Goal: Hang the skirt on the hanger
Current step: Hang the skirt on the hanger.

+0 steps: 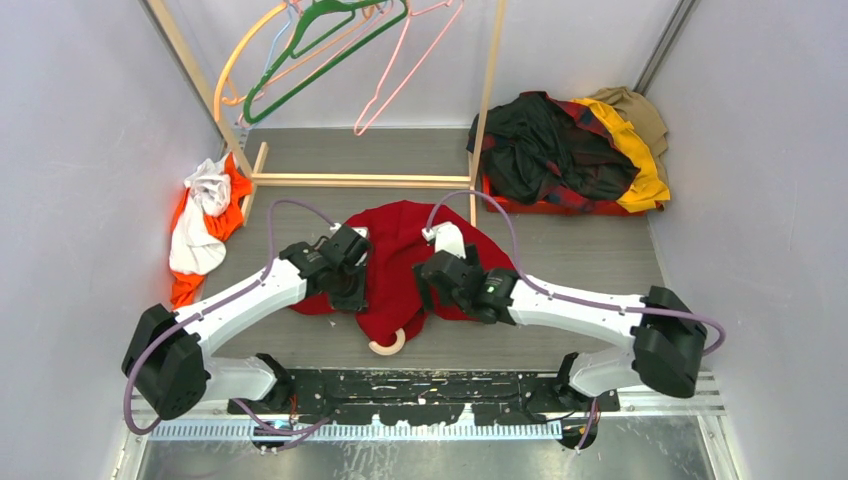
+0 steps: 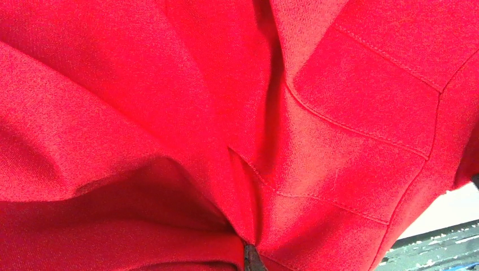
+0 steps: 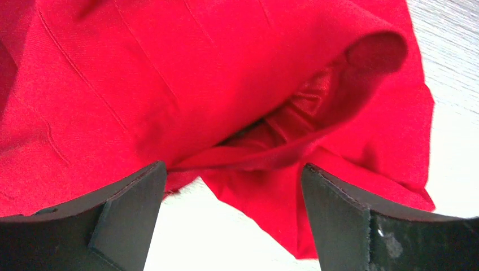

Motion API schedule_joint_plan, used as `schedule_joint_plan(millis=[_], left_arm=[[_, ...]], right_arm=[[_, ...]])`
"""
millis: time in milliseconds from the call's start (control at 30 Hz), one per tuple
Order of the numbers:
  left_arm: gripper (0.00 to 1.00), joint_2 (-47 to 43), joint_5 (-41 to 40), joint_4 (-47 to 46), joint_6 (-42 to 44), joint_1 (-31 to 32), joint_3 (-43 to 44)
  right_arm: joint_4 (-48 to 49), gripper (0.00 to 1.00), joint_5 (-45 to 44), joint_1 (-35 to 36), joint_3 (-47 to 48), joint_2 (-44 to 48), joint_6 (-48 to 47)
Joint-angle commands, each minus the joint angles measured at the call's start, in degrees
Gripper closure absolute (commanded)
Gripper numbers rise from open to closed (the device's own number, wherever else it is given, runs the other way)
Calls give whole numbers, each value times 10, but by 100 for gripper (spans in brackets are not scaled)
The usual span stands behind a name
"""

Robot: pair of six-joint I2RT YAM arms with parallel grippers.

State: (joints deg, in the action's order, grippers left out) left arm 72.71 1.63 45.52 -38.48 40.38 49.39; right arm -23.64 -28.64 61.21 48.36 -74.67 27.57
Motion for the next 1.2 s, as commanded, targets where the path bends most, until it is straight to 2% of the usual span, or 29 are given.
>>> schedule_joint_plan(millis=[0, 100, 367, 433, 500, 600, 700, 800, 967, 1067, 1100, 1167], left_arm=[[100, -17, 5, -1, 10, -4, 25], [100, -18, 7, 0, 11, -6, 28], [100, -16, 9, -1, 14, -12, 30], [100, -16, 11, -2, 15, -14, 28], [100, -17, 14, -5, 15, -17, 24], [100, -14, 17, -6, 17, -20, 25], [100, -12, 20, -8, 20, -22, 24], [100, -8, 20, -11, 22, -22, 20], [100, -9, 22, -14, 22, -24, 16], [100, -10, 22, -11, 23, -25, 18], [100, -11, 22, -10, 23, -27, 19], [100, -12, 21, -9, 24, -30, 20]], right_arm=[[38, 7, 12, -13, 52, -47, 6], [31, 7, 14, -16, 58, -65, 14], [38, 6, -17, -35, -6, -47, 26], [94, 6, 13, -36, -55, -4, 23], [192, 6, 63, -46, -120, 56, 29], [221, 5, 97, -74, -165, 111, 41], [219, 4, 132, -103, -166, 102, 27], [260, 4, 164, -119, -176, 88, 26], [293, 6, 177, -132, -157, 22, 23], [275, 17, 165, -138, -129, -9, 26], [268, 24, 160, -139, -123, -13, 26], [252, 58, 150, -139, -112, -8, 20]])
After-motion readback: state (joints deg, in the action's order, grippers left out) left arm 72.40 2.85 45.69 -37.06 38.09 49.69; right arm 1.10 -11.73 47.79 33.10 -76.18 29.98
